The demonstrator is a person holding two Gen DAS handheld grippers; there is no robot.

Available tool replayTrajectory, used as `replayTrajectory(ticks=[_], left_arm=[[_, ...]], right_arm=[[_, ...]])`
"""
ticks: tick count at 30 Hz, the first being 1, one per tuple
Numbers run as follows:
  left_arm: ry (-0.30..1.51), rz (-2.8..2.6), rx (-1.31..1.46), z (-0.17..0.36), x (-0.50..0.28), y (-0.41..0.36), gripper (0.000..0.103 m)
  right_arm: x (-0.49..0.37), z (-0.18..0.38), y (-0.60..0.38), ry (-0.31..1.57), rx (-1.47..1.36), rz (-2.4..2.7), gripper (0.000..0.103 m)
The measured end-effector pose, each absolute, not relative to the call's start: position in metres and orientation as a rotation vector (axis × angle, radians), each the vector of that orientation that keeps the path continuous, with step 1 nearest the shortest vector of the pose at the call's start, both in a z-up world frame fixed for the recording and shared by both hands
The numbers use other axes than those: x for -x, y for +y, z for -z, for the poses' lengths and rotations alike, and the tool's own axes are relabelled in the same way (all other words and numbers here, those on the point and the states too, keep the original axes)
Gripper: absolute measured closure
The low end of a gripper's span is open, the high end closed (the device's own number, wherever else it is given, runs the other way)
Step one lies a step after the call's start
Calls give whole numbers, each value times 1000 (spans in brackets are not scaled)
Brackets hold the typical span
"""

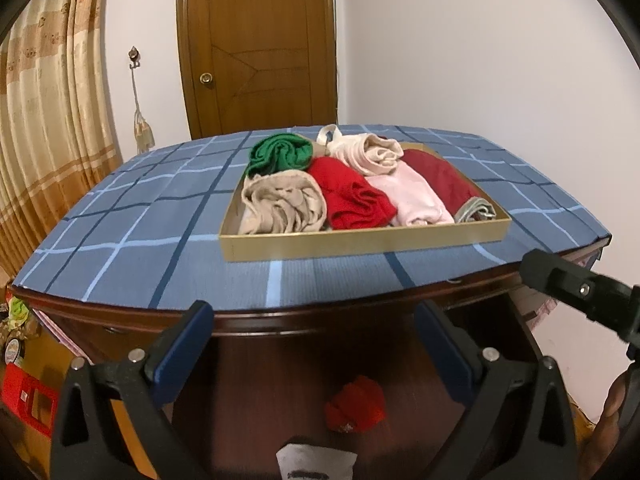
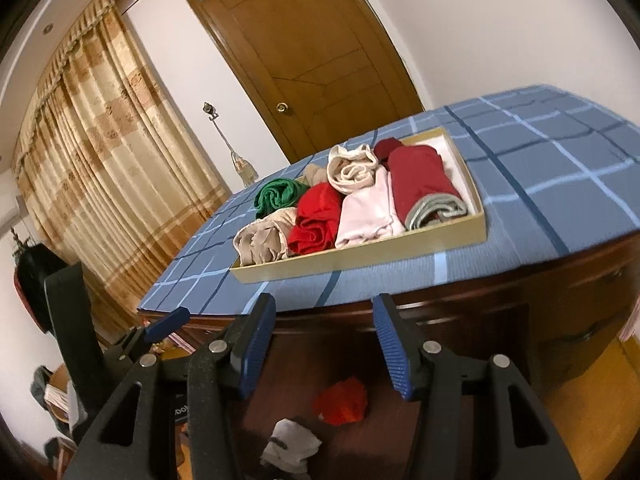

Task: Take underwear out of drawer
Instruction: 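Pull both tools back down toward the open drawer, then lower both tools into the drawer toward the white underwear and red item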

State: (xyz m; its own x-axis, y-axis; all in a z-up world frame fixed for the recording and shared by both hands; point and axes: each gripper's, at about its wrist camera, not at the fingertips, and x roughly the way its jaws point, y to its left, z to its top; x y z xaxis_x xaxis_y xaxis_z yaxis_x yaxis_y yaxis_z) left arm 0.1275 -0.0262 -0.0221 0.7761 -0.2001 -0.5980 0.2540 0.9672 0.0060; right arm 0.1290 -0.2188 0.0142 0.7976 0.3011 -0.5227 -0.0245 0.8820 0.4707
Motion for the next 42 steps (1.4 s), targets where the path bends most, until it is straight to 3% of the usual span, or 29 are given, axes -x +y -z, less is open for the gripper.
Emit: replayTrajectory(ticks=[25,42], left_arm=[[667,169,-127,51,-79,21,1],[910,195,-158,99,-94,43,1]], right_arm=[[-86,19,-207,702,-460,-173,49],[-88,52,-199,807,-452,-190,49]])
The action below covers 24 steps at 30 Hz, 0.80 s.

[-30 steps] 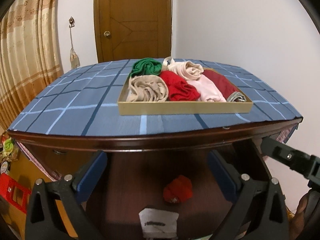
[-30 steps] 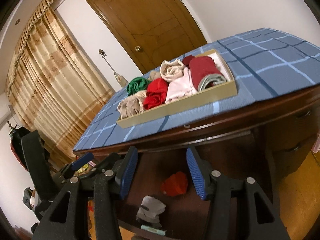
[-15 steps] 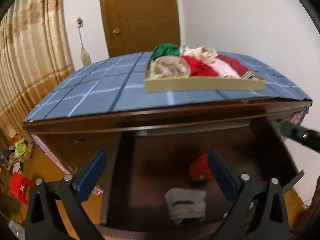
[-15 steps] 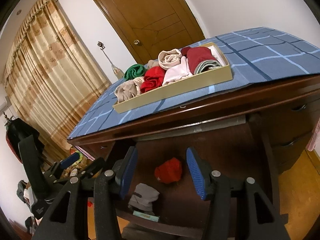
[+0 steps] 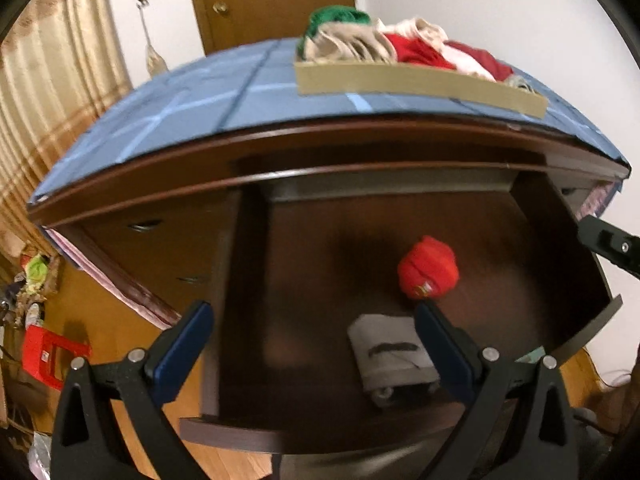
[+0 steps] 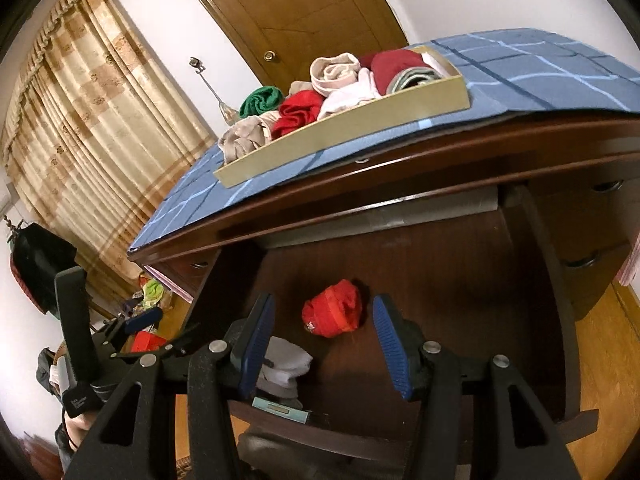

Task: Take underwear out of drawer
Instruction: 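Lower both tools into the drawer toward the white underwear and red item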

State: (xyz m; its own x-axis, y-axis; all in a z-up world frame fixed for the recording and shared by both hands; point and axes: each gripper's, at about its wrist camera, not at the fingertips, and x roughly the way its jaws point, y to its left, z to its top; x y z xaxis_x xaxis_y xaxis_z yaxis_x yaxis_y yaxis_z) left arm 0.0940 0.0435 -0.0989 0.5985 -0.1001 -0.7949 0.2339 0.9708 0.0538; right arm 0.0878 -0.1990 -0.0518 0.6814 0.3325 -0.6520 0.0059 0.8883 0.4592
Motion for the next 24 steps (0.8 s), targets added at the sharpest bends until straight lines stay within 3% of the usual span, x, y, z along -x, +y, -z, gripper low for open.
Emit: replayTrajectory(ticks=[13,21,24], left_arm=[[1114,280,-206,136,-119,2,2],[1244,303,-141,158,-132,4,7],[1268,314,-151,164,-134,0,15]], right_arm=[[-98,73,-205,854,-473,-190,49],[-106,85,-206,893,-487,-198,49],[-109,88,-207,902,-492,-197,49]])
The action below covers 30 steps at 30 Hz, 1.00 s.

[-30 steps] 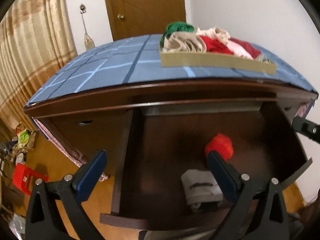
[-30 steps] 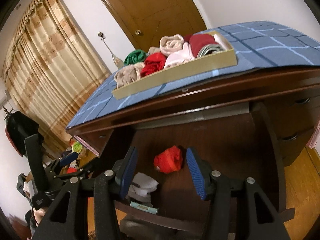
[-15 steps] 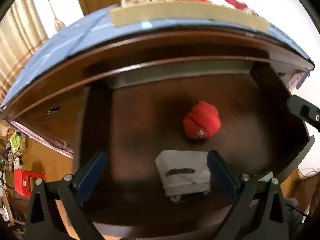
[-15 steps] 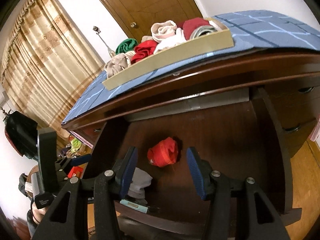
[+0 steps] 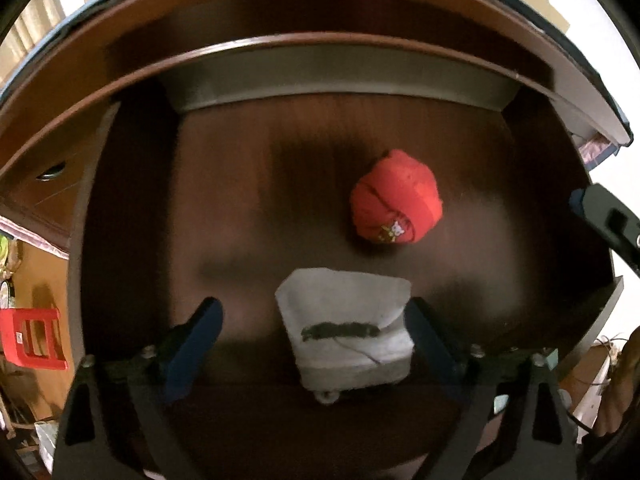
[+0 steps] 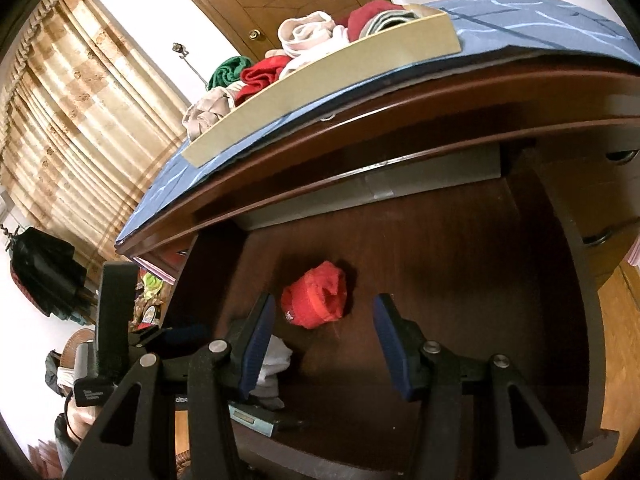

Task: Take underwear out of drawer
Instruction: 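Lower both tools into the drawer toward the white underwear and red item, then grasp the white underwear with the left tool while the right tool grasps the red item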

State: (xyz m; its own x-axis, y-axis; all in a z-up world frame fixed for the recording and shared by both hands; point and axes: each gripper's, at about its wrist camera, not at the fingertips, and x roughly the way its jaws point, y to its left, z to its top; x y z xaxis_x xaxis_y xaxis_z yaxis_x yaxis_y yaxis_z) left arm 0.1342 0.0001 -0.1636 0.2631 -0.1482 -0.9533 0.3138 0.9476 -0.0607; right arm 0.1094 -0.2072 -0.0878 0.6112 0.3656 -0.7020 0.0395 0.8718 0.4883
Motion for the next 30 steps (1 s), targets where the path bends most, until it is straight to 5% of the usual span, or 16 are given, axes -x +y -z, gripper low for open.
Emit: replayTrajectory(ticks=[26,30], left_arm=[[1565,395,-117,188,-169,-20,17],[1577,401,-85,191,-172,-15,35]], right_arm=[[-137,98,-213,995,-533,-228,49],[-152,105,-202,1065,-510,-262,49]])
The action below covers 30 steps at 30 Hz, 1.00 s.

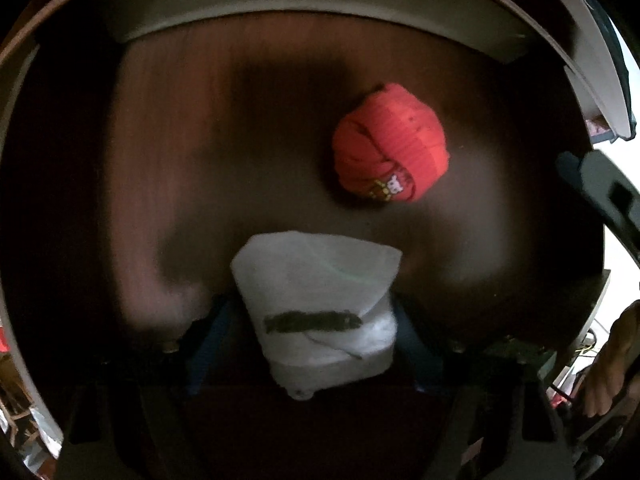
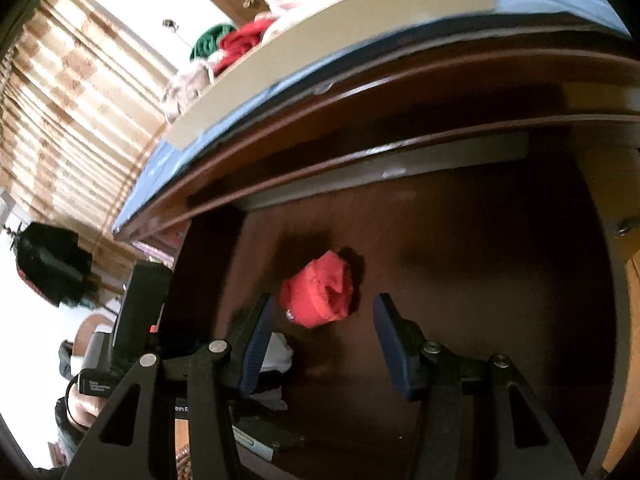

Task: Take underwear out of drawer
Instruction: 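Grasp the white underwear with the left tool while the right tool grasps the red item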

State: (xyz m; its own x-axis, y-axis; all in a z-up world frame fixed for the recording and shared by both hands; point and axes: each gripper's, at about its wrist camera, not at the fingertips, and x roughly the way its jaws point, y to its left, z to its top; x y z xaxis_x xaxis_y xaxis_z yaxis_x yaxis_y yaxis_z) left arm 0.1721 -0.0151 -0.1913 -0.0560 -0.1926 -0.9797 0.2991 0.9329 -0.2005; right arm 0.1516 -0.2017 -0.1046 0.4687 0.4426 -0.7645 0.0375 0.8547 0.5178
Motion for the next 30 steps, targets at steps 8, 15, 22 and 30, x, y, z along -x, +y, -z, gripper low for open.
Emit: replayTrajectory(ticks=[8,15,22,30], left_arm=[[1438,401,-45,183,-165,8,69],[1306,321,-8,169,-173,32,79],[1286,311,27,169,-179,47,79],[1276,302,53,173,-168,54,79]], right_arm=[[-171,116,-176,1153,-449,-319,49],[-190,124,-159,1231,-361,-343,49],[-211,141,-129,1311,-234,-348,49],[-224,155,-101,1380,-83,-334,49]])
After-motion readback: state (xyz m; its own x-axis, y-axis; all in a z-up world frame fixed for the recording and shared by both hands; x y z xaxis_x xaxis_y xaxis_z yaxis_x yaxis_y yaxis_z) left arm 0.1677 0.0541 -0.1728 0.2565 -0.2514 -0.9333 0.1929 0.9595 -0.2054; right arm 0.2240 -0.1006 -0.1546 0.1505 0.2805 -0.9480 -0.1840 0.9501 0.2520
